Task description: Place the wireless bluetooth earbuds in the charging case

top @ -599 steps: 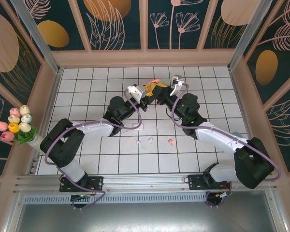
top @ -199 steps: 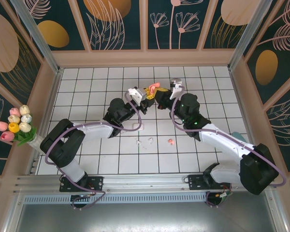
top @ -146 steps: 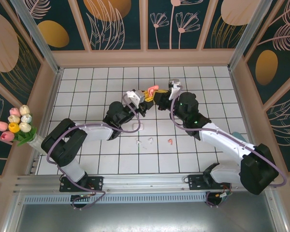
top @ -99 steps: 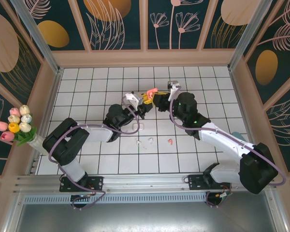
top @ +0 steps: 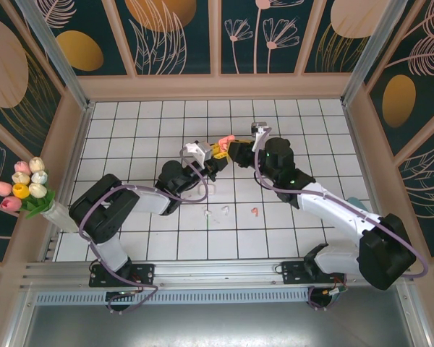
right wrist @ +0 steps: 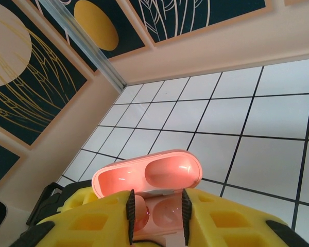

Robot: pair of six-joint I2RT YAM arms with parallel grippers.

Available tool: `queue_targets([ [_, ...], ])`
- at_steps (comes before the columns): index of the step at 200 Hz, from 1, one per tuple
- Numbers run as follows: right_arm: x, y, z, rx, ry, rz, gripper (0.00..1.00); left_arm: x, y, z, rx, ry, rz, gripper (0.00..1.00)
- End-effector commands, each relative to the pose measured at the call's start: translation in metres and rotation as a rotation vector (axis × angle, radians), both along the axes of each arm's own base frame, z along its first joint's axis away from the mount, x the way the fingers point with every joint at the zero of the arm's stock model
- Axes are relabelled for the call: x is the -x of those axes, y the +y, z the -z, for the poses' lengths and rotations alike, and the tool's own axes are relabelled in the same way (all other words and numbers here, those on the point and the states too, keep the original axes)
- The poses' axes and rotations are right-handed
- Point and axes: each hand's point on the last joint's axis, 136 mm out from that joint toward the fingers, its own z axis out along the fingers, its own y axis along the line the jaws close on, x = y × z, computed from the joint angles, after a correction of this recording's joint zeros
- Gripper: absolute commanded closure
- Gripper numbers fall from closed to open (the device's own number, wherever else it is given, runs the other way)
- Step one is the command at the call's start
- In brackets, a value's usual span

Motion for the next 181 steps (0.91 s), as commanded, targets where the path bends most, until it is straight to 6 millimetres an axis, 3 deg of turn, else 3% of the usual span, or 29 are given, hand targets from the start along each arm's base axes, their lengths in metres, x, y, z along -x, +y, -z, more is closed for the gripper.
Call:
queue_targets([
  [1,-0.002,-0.004,-0.012,-0.013,0.016,0.025,0.64,0.010,0.002,-0.027,0.088,-0.082,0.021,1.00],
  [41,0.000,-0.009,-0.034,-0.033,-0.006,0.031,0.56,0.009,0.003,-0.020,0.054,-0.089,0.005,1.00],
  [90,0.010,-0.016,-0.043,0.069,0.030,0.008,0.48,0.011,-0.001,0.001,-0.087,-0.098,0.013,1.00],
  [107,0.013,-0.019,-0.037,0.121,0.079,0.003,0.47,0.010,-0.003,0.014,-0.145,-0.094,0.013,1.00],
  [112,0.013,-0.020,-0.034,0.133,0.096,0.005,0.47,0.012,-0.001,0.006,-0.144,-0.115,0.010,1.00],
  [181,0.016,-0.008,0.000,0.187,0.241,-0.047,0.51,0.012,-0.003,0.018,-0.184,-0.107,0.016,1.00],
])
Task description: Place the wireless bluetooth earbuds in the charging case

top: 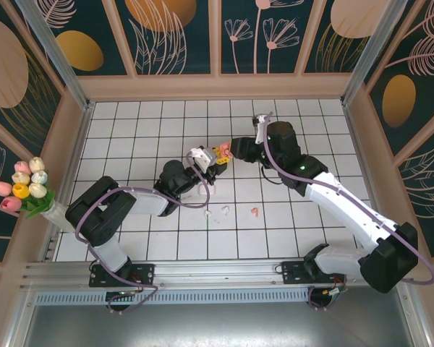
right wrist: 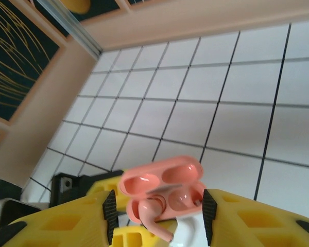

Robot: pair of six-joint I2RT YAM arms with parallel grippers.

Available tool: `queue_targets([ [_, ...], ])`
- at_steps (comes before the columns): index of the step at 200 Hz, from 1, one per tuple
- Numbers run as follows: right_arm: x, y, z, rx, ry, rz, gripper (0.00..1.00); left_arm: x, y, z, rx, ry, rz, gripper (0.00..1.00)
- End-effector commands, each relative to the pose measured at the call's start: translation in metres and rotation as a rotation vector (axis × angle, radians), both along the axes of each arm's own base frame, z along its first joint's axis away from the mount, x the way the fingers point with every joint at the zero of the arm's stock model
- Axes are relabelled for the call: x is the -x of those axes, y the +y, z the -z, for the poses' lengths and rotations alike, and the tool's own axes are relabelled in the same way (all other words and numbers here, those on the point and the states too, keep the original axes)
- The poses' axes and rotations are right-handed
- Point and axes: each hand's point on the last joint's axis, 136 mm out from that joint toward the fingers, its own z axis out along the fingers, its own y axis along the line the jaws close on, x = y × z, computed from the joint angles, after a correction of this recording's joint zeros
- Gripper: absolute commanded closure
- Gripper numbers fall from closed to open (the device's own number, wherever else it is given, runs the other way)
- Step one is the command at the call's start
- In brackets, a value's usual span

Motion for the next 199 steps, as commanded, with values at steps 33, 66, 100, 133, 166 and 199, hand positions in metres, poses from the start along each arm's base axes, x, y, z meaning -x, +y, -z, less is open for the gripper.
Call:
queue_targets([
  [33,0.005,0.017,0.021,0.019,0.088,-0.074,0.52,0.007,-0.002,-0.005,0.008,-0.023,0.028,1.00],
  [66,0.006,0.028,0.026,0.037,0.093,-0.100,0.54,0.007,-0.003,-0.007,0.011,-0.027,0.031,1.00],
  [100,0.003,0.033,0.027,0.046,0.093,-0.104,0.56,0.008,-0.003,-0.007,0.011,-0.029,0.036,1.00],
  [133,0.001,0.037,0.031,0.061,0.101,-0.109,0.57,0.009,-0.004,-0.009,0.016,-0.032,0.042,1.00],
  [166,0.003,0.041,0.028,0.063,0.095,-0.123,0.55,0.009,-0.004,-0.009,0.016,-0.031,0.046,1.00],
  [199,0.004,0.041,0.020,0.051,0.079,-0.120,0.55,0.010,-0.005,-0.008,0.016,-0.028,0.050,1.00],
])
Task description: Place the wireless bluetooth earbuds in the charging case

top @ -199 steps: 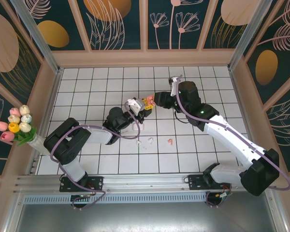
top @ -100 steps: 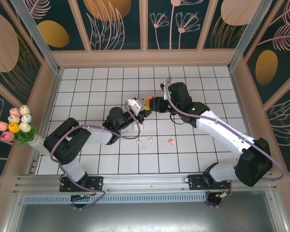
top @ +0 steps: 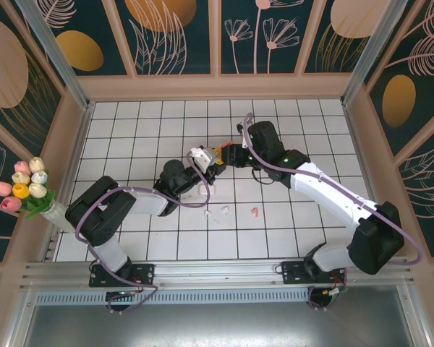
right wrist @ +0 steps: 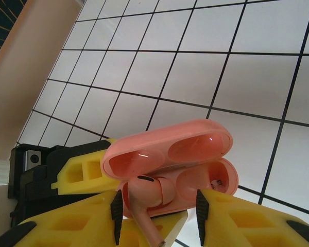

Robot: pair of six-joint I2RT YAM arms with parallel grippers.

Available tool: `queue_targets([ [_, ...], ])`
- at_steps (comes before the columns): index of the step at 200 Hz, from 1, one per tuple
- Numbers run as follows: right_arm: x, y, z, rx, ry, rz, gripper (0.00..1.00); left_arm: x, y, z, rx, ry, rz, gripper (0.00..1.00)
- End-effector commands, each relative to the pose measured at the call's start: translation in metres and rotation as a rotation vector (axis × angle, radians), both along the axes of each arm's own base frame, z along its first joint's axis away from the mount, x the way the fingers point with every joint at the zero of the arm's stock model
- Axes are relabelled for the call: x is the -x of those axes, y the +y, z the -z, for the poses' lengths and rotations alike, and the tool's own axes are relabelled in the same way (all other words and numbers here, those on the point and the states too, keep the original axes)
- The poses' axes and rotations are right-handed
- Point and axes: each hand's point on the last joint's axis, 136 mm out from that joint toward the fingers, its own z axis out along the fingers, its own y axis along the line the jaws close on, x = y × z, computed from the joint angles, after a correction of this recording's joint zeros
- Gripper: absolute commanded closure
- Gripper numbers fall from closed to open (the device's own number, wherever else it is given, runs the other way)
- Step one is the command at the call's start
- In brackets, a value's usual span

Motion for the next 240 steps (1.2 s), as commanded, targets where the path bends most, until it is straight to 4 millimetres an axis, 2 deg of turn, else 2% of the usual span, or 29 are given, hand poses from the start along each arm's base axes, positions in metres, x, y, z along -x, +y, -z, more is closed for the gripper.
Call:
queue_targets([
  [1,0.002,0.011,-0.021,-0.029,-0.046,-0.039,0.55,0.012,-0.006,-0.013,0.028,-0.043,0.061,1.00],
  [44,0.001,0.013,-0.024,-0.041,-0.051,-0.042,0.55,0.014,-0.008,-0.014,0.033,-0.042,0.073,1.00],
  [83,-0.001,0.016,-0.016,-0.031,-0.035,-0.048,0.57,0.014,-0.008,-0.015,0.035,-0.041,0.077,1.00],
  [114,0.000,0.014,-0.007,-0.012,-0.021,-0.043,0.61,0.015,-0.008,-0.017,0.037,-0.045,0.078,1.00],
  [156,0.002,0.010,-0.001,-0.006,-0.012,-0.030,0.77,0.016,-0.008,-0.022,0.053,-0.052,0.080,1.00],
  [194,0.002,0.006,0.001,-0.001,-0.012,-0.016,0.81,0.017,-0.007,-0.026,0.069,-0.053,0.083,1.00],
  [218,0.003,0.004,0.002,-0.001,-0.010,-0.011,0.81,0.017,-0.007,-0.027,0.073,-0.054,0.083,1.00],
  [240,0.004,0.004,0.006,-0.003,-0.001,-0.010,0.71,0.018,-0.007,-0.029,0.078,-0.058,0.084,1.00],
])
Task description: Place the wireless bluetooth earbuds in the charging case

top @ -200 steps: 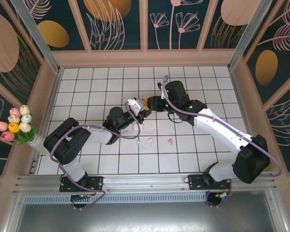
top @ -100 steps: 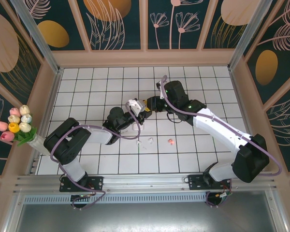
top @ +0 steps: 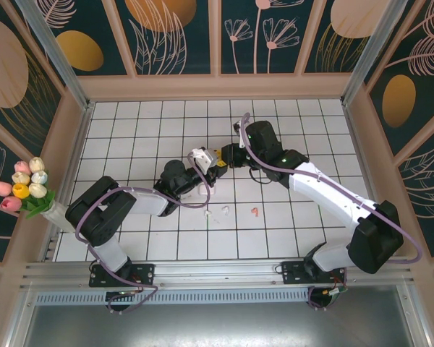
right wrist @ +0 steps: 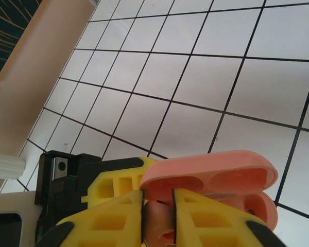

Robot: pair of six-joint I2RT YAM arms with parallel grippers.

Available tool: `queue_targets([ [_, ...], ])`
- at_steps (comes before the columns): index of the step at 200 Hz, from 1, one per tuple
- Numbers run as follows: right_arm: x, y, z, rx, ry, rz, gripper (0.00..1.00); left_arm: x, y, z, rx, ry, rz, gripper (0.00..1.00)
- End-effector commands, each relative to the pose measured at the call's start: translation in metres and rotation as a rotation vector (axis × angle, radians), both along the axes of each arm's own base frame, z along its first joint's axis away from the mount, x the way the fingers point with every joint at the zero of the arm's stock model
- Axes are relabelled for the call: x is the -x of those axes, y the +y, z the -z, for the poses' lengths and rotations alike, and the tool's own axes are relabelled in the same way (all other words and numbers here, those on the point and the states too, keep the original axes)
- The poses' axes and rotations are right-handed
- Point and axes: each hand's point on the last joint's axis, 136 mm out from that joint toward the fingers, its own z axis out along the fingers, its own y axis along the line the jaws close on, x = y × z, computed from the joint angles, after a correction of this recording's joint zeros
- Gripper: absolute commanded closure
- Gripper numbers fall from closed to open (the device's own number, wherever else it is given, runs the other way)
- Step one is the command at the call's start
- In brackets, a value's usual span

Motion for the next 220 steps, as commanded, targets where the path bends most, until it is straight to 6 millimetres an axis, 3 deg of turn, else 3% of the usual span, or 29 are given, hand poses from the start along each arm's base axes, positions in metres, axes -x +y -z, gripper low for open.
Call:
queue_targets([
  [1,0.002,-0.006,0.009,0.017,0.013,0.017,0.71,0.011,-0.002,-0.033,0.080,-0.082,0.038,1.00],
  [81,0.003,-0.006,0.023,0.033,0.038,0.025,0.68,0.010,-0.003,-0.032,0.068,-0.079,0.041,1.00],
  [158,0.004,-0.003,0.053,0.183,0.066,0.058,0.73,0.009,-0.003,-0.028,0.043,-0.079,0.035,1.00],
  [186,0.003,-0.004,0.052,0.183,0.060,0.071,0.82,0.009,-0.003,-0.029,0.043,-0.078,0.035,1.00],
  [220,0.002,-0.007,0.040,0.141,0.044,0.088,0.85,0.009,-0.002,-0.027,0.047,-0.074,0.031,1.00],
])
